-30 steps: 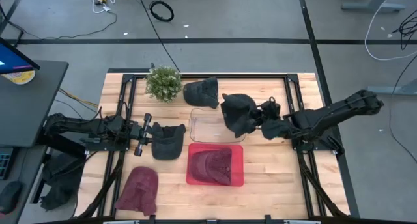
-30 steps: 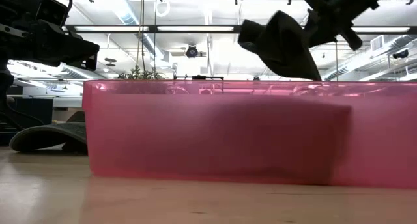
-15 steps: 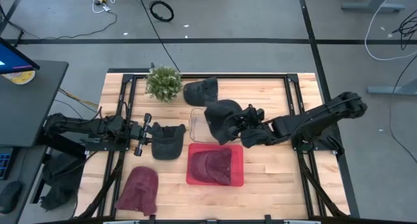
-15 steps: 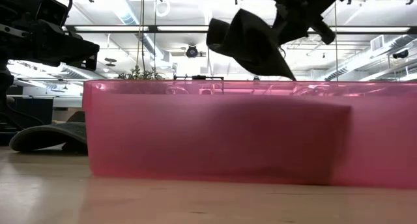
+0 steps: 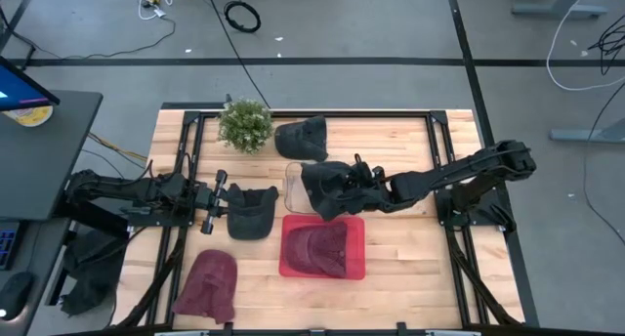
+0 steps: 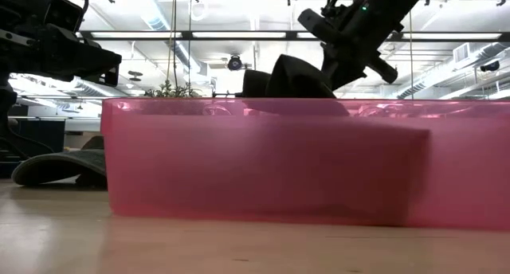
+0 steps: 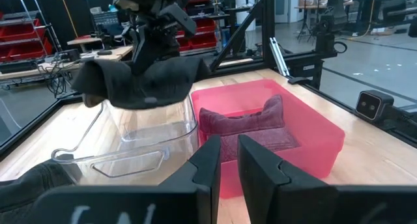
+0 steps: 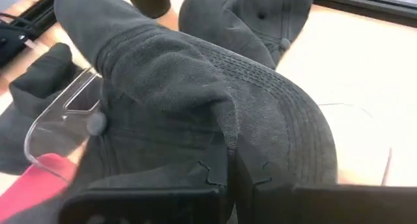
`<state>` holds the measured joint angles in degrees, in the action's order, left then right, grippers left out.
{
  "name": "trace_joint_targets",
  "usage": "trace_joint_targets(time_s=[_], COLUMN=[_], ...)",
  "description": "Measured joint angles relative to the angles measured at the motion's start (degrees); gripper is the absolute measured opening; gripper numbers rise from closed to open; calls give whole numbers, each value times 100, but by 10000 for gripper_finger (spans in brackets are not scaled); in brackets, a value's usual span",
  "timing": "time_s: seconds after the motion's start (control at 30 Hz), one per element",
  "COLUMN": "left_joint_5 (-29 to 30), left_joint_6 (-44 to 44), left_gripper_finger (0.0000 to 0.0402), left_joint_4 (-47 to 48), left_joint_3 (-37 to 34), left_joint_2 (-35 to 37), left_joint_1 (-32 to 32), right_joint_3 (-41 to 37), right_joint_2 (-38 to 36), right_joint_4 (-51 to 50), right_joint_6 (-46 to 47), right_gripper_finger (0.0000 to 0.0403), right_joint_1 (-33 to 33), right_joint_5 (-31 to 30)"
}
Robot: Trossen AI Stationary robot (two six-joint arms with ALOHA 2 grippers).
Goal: Pick & Place hat
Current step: Put the top right black cap into the transparent bin
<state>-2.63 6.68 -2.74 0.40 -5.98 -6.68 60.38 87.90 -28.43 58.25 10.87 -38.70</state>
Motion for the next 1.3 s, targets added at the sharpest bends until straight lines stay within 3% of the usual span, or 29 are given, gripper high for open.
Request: trace_joint_targets(time_s=[0.4, 0.87, 1.07, 1.3], left_joint_5=[-2, -2, -1, -2], left_joint_6=[0, -2, 0, -1], left_gripper_finger=[55, 55, 55, 55], left_joint_4=[0, 0, 0, 0], left_joint_3=[0, 0, 0, 0], left_joint_2=[-2, -2, -1, -2], left_joint_1=[2, 2, 2, 0], right_joint_3=[0, -78, -304, -313], right_joint_2=[-4, -11, -13, -78], right_joint_4=[-480, -304, -48, 647], right_joint_6=[428, 104, 102, -767], right_gripper_finger=[3, 54, 82, 110], right_joint_1=[-42, -96, -106, -108], right_joint_5=[76, -383, -303, -26])
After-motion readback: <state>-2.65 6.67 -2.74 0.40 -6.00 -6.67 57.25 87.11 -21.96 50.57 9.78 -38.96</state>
